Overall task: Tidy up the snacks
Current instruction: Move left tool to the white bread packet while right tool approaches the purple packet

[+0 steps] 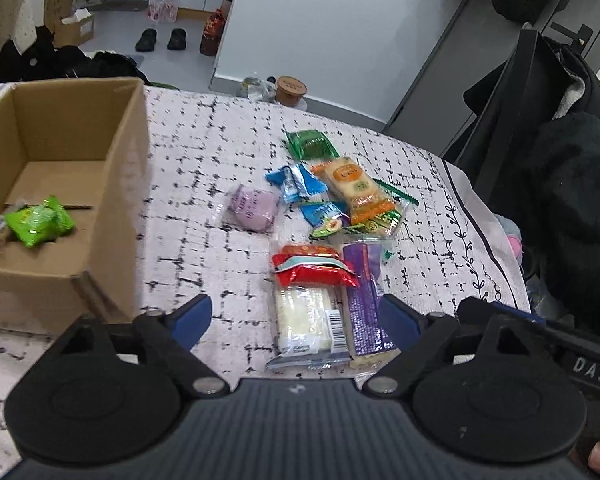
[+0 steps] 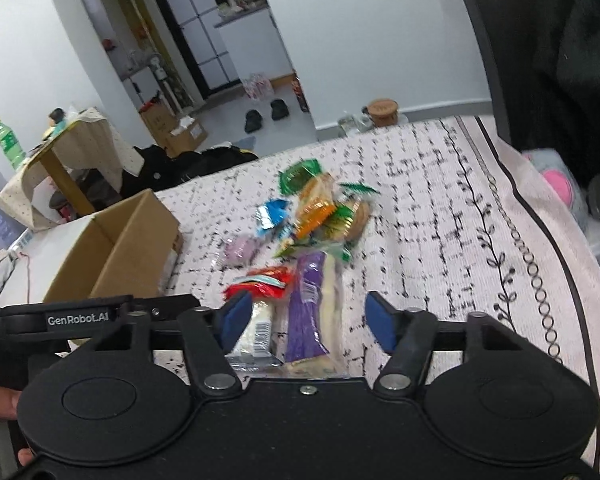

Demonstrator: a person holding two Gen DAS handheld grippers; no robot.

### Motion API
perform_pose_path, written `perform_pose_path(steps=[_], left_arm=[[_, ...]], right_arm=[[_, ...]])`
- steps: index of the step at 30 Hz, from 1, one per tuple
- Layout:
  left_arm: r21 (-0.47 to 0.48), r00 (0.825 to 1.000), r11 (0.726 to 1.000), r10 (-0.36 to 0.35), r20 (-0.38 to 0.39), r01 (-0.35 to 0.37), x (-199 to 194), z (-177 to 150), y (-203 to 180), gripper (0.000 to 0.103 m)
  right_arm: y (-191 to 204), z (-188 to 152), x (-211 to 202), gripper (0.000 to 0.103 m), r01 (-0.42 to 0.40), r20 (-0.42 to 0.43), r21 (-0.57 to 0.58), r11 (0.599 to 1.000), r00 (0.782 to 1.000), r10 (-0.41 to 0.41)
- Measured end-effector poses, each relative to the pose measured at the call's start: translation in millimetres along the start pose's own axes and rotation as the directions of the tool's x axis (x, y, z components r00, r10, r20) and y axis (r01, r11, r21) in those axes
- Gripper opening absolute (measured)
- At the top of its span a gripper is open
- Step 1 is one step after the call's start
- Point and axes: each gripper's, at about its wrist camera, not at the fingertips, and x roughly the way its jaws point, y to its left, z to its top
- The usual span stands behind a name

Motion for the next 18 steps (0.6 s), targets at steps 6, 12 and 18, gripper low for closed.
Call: perform_pose_path(steps=[6, 12, 18], left_arm=[[0.019, 0.999, 1.0, -0.009, -0.04, 0.009, 25.4, -2.9, -8.7, 0.081], [0.003, 0.997, 1.0, -0.001, -0.076, 0.001, 49.5, -8.5, -7.7, 0.066], [-0.005, 0.994, 1.0, 0.005, -0.105, -0.005, 68.7, -11.8, -9.0, 0.062]], right_arm=[[-8.7, -4.7, 15.1, 0.037, 0.004, -0.05, 0.04, 0.999, 0.999, -0.002], [-12.9, -7.2, 29.5, 0.037, 0.0, -0.08, 0.06, 0.998, 0.997, 0.005], [-10.4, -11.1, 40.7, 0.028, 0.0, -0.105, 0.05, 0.999, 0.994, 0.006]])
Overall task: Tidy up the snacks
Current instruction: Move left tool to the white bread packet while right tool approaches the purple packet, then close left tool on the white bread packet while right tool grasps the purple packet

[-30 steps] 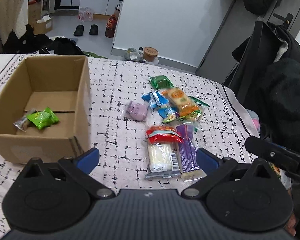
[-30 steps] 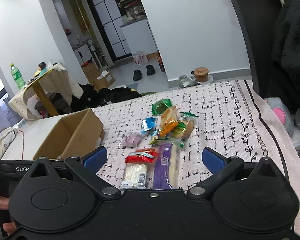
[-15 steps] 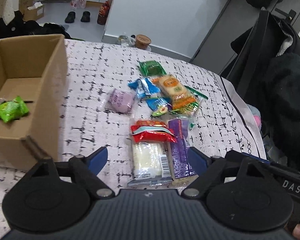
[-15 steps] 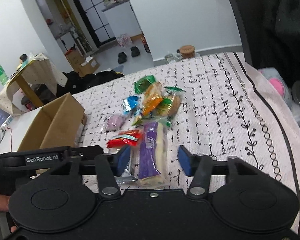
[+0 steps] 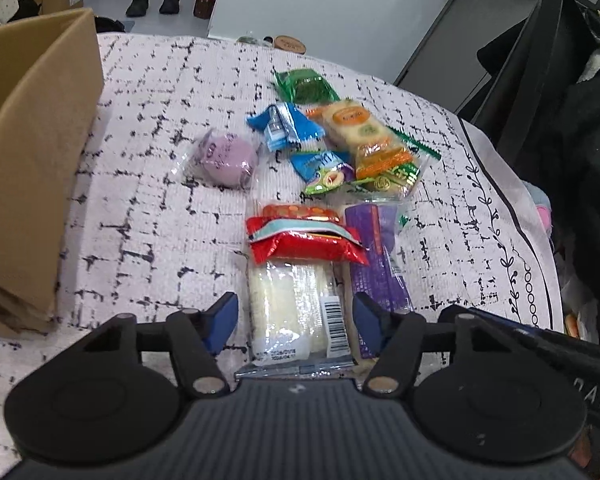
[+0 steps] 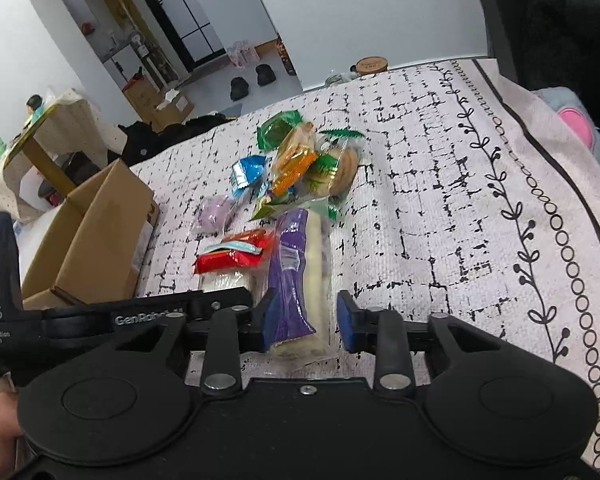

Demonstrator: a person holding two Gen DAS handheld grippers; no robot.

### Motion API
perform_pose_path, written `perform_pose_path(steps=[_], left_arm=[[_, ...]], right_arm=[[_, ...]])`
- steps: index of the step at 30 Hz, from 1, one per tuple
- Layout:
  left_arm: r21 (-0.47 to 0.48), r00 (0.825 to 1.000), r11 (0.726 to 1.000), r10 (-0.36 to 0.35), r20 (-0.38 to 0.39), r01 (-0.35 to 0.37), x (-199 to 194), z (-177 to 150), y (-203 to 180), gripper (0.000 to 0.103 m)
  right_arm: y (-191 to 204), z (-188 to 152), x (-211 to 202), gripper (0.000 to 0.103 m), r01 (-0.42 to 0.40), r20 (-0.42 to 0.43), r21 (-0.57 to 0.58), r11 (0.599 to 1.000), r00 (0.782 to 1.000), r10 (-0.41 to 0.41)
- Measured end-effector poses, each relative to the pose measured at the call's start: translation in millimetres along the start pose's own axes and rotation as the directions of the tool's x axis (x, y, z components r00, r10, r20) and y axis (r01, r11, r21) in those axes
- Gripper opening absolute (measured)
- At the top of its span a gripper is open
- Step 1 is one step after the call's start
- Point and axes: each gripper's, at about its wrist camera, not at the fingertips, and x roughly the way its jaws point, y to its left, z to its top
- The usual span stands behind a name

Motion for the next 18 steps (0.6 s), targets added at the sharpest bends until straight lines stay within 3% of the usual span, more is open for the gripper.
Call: perform_pose_path(steps=[8, 12, 18], left_arm=[[0.032, 0.999, 0.999, 0.039, -0.012, -0.039, 10.9, -2.1, -7.3, 0.061], [0.082, 0.996, 0.993, 0.083, -0.014, -0.081, 11.9, -4.1, -9.9, 0.048], [0.081, 0.994, 0.991, 0.107, -0.01, -0.106, 0.9, -1.6, -0.1, 0.045]], right_arm=[[-0.8, -3.0, 7.5, 0.023, 0.024, -0.014, 0.014, 1.0, 1.0, -0.024], [-0.4, -1.2, 8.1, 0.024, 0.019, -0.008, 0.018, 1.0, 1.0, -0.019], [6.9, -0.1, 13.3, 0.026, 0.013, 0.0, -0.004, 1.0, 1.0, -0.013]])
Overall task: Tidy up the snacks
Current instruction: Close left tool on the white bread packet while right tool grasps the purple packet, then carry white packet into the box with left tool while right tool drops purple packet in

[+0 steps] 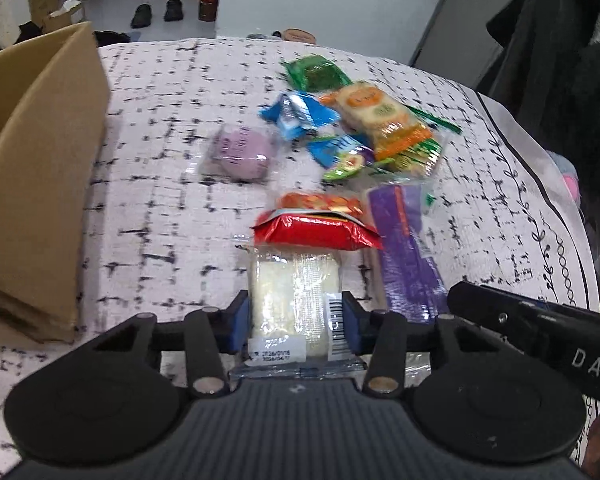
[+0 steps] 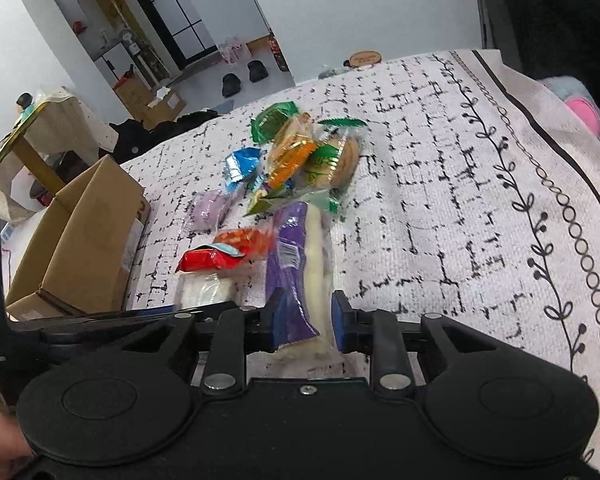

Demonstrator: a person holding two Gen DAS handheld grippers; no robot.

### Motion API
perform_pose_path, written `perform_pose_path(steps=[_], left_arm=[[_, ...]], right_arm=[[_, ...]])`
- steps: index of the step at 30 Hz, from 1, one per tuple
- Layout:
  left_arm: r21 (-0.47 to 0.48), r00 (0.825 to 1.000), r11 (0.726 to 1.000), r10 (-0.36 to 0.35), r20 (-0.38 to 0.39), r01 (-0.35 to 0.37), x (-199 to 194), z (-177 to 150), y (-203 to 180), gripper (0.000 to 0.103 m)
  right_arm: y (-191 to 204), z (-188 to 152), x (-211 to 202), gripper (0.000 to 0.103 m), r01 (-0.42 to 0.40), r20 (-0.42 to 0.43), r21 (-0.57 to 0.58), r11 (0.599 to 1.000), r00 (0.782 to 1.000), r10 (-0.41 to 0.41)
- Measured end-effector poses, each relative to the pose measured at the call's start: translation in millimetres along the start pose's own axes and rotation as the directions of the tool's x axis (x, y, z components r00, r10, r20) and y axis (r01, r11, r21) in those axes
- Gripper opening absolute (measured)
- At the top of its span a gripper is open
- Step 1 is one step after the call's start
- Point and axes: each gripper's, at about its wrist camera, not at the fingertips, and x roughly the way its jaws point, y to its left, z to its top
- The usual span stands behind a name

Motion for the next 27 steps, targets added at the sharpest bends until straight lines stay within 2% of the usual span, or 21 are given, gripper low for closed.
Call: perform_pose_path(steps=[7, 9, 11, 12, 19, 20, 21, 22, 27], left_arm=[[-0.028, 0.999, 1.0, 0.012, 0.029, -0.011, -22.2, 3.5, 19.2, 0.045], [-0.038, 0.999, 0.999, 0.016, 0.038, -0.014, -28.1, 4.1, 23.1, 0.045], [-0.048, 0.999, 0.999, 0.02, 0.048, -0.017, -33.0, 4.8, 25.6, 0.045], [-0.052, 0.998, 0.999, 0.019, 0.054, -0.016, -36.0, 5.3, 26.9, 0.045], [-0.065, 0.997, 0.998, 0.018, 0.07, -0.013, -52.4, 4.8, 33.7, 0.044], [-0.067, 0.997, 0.998, 0.015, 0.069, -0.01, -54.4, 4.3, 34.8, 0.044], [-0.071, 0.997, 0.997, 0.012, 0.07, -0.007, -56.7, 4.0, 36.0, 0.044], [-0.074, 0.997, 0.997, 0.01, 0.072, -0.005, -59.0, 4.0, 37.0, 0.044], [-0.082, 0.995, 0.997, 0.007, 0.102, 0.001, -75.2, 8.4, 41.7, 0.044]], right_arm=[[9.5, 0.9, 10.3, 0.034, 0.012, -0.001, -0.035, 0.999, 1.0, -0.012], [13.8, 0.6, 12.2, 0.044, 0.03, 0.005, -0.055, 0.998, 1.0, -0.03], [17.9, -0.1, 13.6, 0.051, 0.041, 0.015, -0.076, 0.996, 0.999, -0.04], [20.0, -0.1, 15.0, 0.052, 0.042, 0.013, -0.084, 0.996, 0.999, -0.041], [26.9, -5.9, 39.4, 0.051, 0.076, -0.05, -0.126, 0.989, 0.995, -0.083], [28.8, -7.3, 42.3, 0.048, 0.09, -0.045, -0.145, 0.985, 0.994, -0.097], [31.9, -7.9, 43.1, 0.039, 0.103, -0.04, -0.158, 0.982, 0.993, -0.11], [33.6, -6.4, 43.3, 0.035, 0.11, -0.043, -0.164, 0.98, 0.992, -0.119], [36.4, 0.6, 29.4, 0.03, 0.1, -0.002, -0.13, 0.987, 0.995, -0.101]])
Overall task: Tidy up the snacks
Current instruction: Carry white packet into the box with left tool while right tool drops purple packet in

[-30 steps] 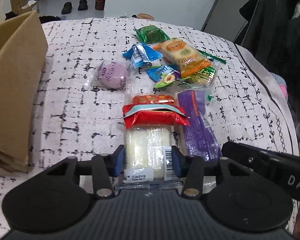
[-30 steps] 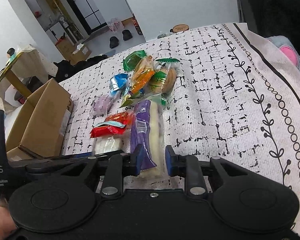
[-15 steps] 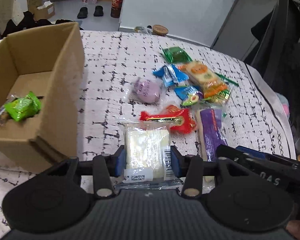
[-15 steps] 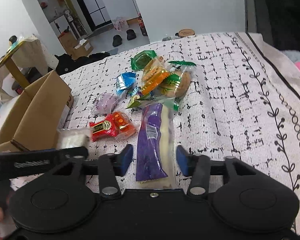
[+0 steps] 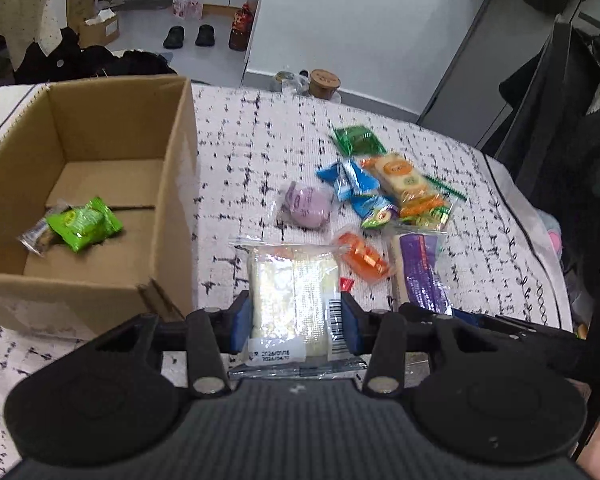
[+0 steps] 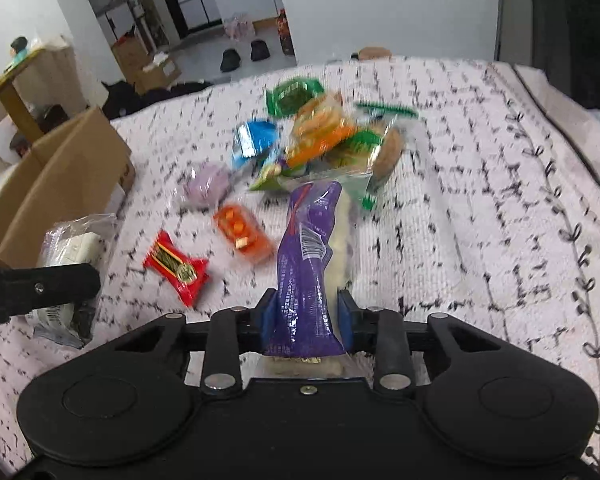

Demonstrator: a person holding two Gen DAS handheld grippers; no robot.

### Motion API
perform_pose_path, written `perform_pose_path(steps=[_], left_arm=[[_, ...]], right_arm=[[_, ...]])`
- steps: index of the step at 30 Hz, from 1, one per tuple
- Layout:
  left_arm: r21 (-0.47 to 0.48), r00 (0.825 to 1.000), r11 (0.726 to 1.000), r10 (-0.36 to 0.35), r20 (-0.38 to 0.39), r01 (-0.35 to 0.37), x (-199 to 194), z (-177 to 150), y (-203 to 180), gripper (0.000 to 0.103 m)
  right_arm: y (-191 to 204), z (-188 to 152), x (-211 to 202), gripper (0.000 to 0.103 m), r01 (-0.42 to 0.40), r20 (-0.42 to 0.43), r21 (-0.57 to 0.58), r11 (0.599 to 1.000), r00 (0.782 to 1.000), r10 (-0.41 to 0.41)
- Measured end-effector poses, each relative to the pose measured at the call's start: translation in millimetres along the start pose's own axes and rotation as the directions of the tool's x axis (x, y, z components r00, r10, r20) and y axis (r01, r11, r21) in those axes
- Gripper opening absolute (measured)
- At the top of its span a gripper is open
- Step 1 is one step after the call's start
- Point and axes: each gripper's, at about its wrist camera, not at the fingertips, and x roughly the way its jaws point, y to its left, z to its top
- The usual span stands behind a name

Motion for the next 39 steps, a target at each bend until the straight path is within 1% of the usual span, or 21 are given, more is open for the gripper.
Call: perform_pose_path(steps=[3, 10, 18, 30, 34, 39], left_arm=[[-0.005, 1.0, 1.0, -0.004, 0.025, 0.004, -11.6, 6.2, 2.9, 0.044], [-0.016, 0.996, 1.0, -0.004, 0.089, 0.006, -38.0, 23.3, 14.3, 0.044], [-0.04, 0.99, 0.999, 0.035, 0.134, -0.03, -55.7, 38.0, 36.6, 0.044], [-0.058, 0.983, 0.995, 0.087, 0.163, -0.078, -78.3, 52.1, 72.4, 0.044], [-0.067, 0.981, 0.994, 0.102, 0.167, -0.092, -81.4, 58.0, 86.0, 0.044], [-0.081, 0.978, 0.991, 0.117, 0.173, -0.104, -82.0, 64.5, 103.1, 0.044]], right_arm=[[1.3, 7.6, -14.1, 0.029, -0.02, 0.033, 0.013, 1.0, 0.999, 0.019], [16.3, 30.1, -44.0, 0.029, -0.07, 0.103, -0.004, 0.998, 0.992, 0.07], [49.6, 50.4, -54.1, 0.029, -0.125, 0.148, -0.064, 0.99, 0.98, 0.133], [94.5, 69.9, -55.0, 0.029, -0.201, 0.184, -0.11, 0.973, 0.958, 0.218], [110.2, 76.8, -55.1, 0.029, -0.214, 0.185, -0.143, 0.966, 0.953, 0.239], [131.7, 85.5, -49.7, 0.029, -0.249, 0.168, -0.187, 0.95, 0.945, 0.281]])
